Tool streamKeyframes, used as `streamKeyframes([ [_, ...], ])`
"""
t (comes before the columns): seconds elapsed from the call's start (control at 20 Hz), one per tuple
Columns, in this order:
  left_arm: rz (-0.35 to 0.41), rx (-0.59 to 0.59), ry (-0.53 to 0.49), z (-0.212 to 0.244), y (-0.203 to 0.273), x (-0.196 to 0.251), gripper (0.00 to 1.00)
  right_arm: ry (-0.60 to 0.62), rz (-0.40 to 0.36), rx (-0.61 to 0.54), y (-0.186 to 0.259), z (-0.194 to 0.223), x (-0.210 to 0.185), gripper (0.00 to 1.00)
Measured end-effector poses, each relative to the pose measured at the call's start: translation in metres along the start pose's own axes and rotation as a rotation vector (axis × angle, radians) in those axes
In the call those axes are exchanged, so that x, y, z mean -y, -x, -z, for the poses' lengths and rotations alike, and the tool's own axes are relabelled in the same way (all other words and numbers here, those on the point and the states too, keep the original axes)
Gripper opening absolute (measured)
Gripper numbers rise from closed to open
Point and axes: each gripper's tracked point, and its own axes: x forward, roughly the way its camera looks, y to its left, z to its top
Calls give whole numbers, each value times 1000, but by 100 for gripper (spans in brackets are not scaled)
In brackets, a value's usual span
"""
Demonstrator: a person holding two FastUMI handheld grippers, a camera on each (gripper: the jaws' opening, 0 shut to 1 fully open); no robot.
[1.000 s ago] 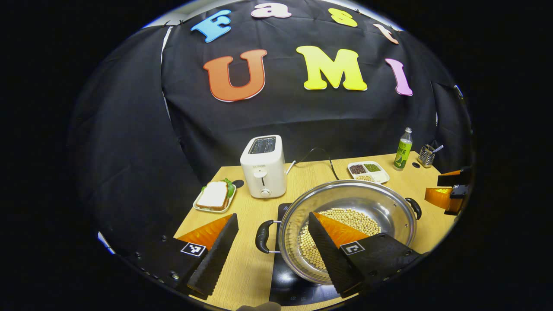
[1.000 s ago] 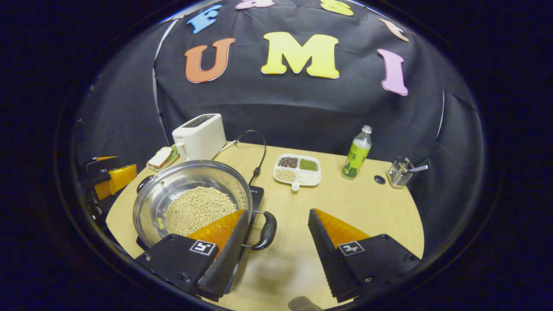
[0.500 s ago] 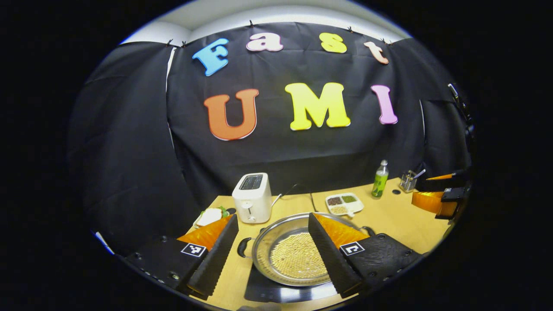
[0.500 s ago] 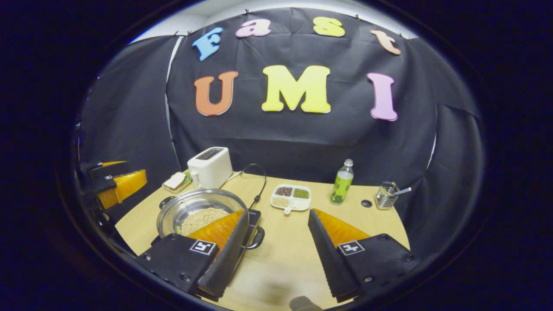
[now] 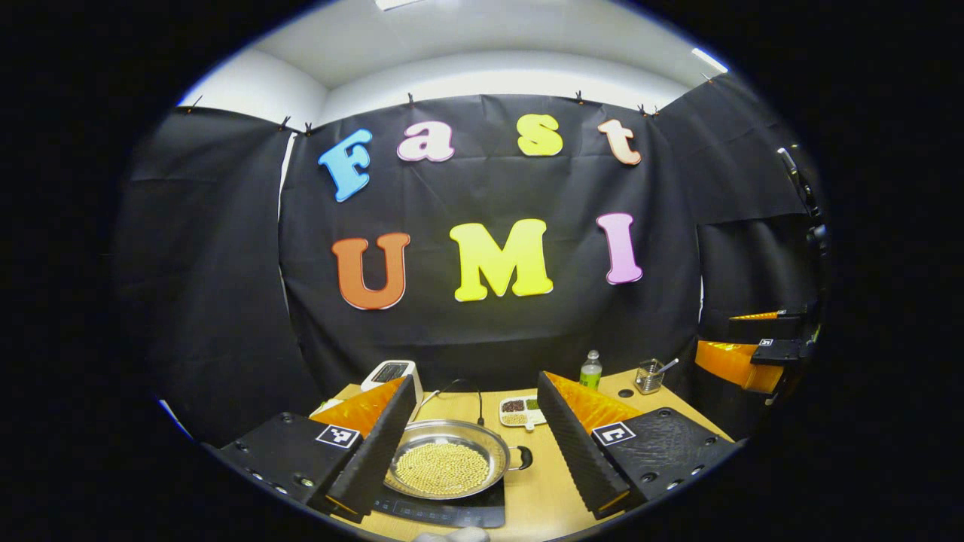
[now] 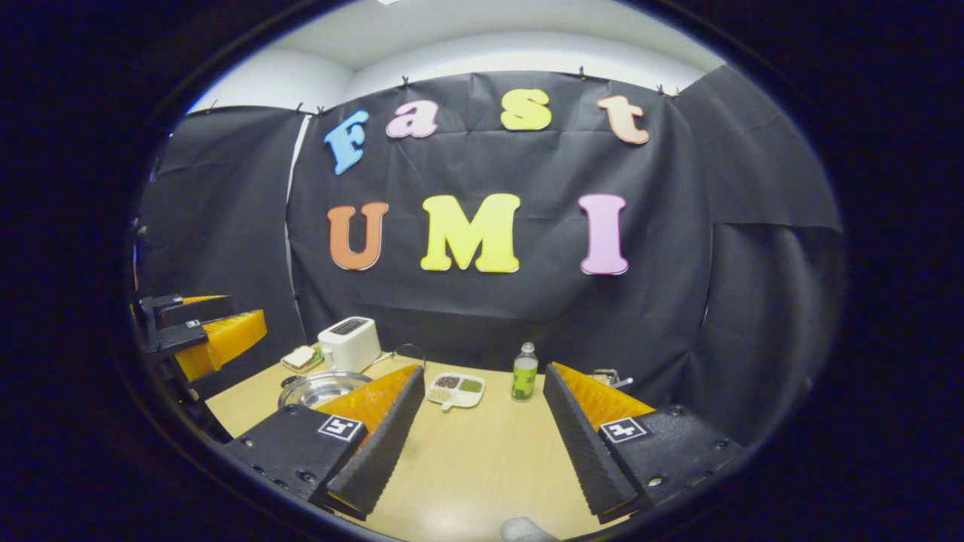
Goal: First push the handle of the pot to place it horizontally, then grasp the pot with both hands and set it on the induction cooktop.
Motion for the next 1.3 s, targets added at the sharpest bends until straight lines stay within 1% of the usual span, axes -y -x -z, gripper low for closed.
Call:
streamKeyframes([
  [0.15, -18, 30, -8, -18, 22, 23, 96, -28, 24, 48, 33, -17, 40, 100],
  [0.3, -24, 48, -2, -32, 42, 41, 96, -53, 50, 76, 57, -24, 73, 100],
  [0.45, -36, 62, -18, -42, 56, 53, 96, -82, 60, 95, 74, -30, 92, 100],
  [0.6, -32, 58, -6, -49, 61, 62, 96, -82, 74, 100, 83, -34, 106, 100],
  [0.8, -22, 75, 0, -60, 57, 68, 96, -82, 101, 134, 84, -45, 114, 100],
  [0.95, -10, 86, 9, -65, 53, 71, 96, -86, 96, 128, 83, -46, 112, 99],
  [1.3, -20, 86, 15, -66, 48, 60, 96, -87, 87, 140, 76, -56, 104, 100],
])
